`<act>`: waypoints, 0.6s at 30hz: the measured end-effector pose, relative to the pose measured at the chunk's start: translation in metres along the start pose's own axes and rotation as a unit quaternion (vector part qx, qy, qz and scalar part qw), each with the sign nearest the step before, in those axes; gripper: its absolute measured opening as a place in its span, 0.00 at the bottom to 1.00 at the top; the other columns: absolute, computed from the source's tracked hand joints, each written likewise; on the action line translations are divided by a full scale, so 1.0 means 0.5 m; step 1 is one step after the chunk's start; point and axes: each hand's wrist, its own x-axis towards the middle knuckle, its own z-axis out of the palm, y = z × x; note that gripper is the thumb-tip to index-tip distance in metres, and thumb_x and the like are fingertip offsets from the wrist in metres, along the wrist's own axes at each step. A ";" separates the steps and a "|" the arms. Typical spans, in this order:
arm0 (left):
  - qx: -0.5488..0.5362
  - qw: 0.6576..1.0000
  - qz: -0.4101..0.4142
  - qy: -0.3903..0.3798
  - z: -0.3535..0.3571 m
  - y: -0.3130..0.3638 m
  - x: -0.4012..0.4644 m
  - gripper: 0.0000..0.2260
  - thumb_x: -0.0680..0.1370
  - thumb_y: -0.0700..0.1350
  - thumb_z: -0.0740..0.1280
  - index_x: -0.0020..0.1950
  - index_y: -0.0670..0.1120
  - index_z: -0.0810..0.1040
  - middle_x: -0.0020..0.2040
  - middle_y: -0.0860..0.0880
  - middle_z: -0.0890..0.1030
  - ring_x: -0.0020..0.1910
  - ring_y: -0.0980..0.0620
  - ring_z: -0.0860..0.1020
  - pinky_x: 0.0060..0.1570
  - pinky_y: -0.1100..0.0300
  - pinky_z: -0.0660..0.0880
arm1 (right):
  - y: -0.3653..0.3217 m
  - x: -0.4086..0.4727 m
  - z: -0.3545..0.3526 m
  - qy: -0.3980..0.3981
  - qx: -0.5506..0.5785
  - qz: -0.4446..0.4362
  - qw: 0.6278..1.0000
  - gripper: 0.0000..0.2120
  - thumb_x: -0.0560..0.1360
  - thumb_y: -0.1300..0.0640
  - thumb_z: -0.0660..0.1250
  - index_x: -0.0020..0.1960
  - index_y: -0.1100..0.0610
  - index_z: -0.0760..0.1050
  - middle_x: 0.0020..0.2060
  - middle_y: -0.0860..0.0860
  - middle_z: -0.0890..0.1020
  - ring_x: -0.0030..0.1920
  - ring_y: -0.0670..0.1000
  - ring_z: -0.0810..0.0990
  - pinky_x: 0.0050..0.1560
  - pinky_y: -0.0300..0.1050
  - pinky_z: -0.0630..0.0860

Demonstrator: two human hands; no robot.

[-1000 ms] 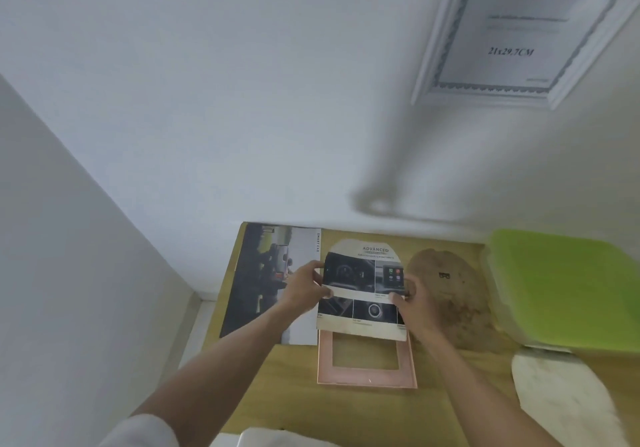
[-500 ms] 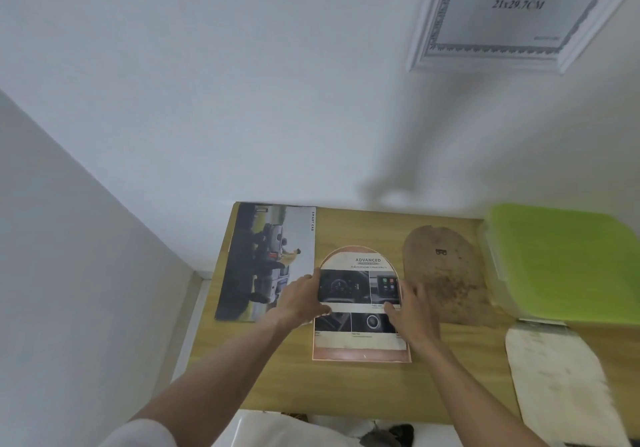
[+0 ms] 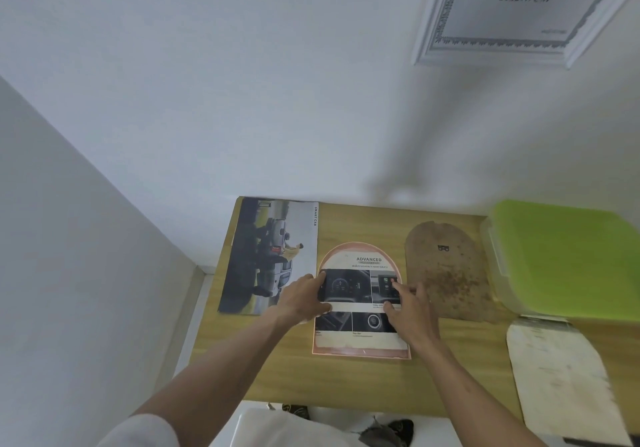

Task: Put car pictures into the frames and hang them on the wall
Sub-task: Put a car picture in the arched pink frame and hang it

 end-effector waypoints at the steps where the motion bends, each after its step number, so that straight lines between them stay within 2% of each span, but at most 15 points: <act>1: -0.002 1.000 -0.001 -0.002 0.000 0.000 -0.001 0.30 0.75 0.56 0.71 0.73 0.49 0.65 0.59 0.46 0.77 0.55 0.47 0.77 0.54 0.53 0.77 | -0.001 -0.003 0.000 0.001 0.000 0.003 1.000 0.25 0.78 0.47 0.65 0.73 0.52 0.69 0.63 0.51 0.68 0.58 0.52 0.74 0.50 0.47 0.77; 11: 0.001 1.000 -0.008 -0.004 -0.005 0.004 -0.017 0.31 0.75 0.56 0.70 0.74 0.51 0.64 0.58 0.46 0.77 0.54 0.48 0.77 0.52 0.55 0.77 | 0.001 -0.018 -0.002 -0.001 0.010 -0.002 1.000 0.25 0.78 0.47 0.65 0.72 0.52 0.69 0.65 0.52 0.68 0.60 0.53 0.74 0.49 0.46 0.74; 14: 0.010 0.999 -0.015 0.050 -0.011 0.018 -0.022 0.27 0.75 0.59 0.67 0.71 0.52 0.66 0.54 0.47 0.77 0.48 0.49 0.78 0.48 0.56 0.77 | 0.010 -0.015 -0.017 0.024 0.025 -0.010 0.999 0.21 0.77 0.45 0.64 0.69 0.49 0.70 0.62 0.52 0.71 0.57 0.53 0.75 0.48 0.46 0.75; 16: 0.020 0.994 -0.021 0.103 -0.014 0.040 -0.021 0.25 0.76 0.60 0.65 0.69 0.50 0.68 0.52 0.47 0.76 0.44 0.49 0.77 0.45 0.55 0.77 | 0.022 -0.007 -0.036 0.048 0.037 -0.002 0.998 0.20 0.78 0.47 0.64 0.68 0.52 0.71 0.63 0.54 0.71 0.55 0.51 0.75 0.48 0.45 0.75; 18: 0.007 0.991 -0.023 0.128 -0.014 0.080 -0.016 0.22 0.77 0.58 0.63 0.68 0.48 0.69 0.55 0.46 0.76 0.44 0.48 0.78 0.44 0.54 0.76 | 0.047 0.001 -0.060 0.066 0.051 0.026 0.996 0.20 0.79 0.50 0.65 0.69 0.54 0.70 0.66 0.56 0.69 0.57 0.52 0.75 0.50 0.44 0.73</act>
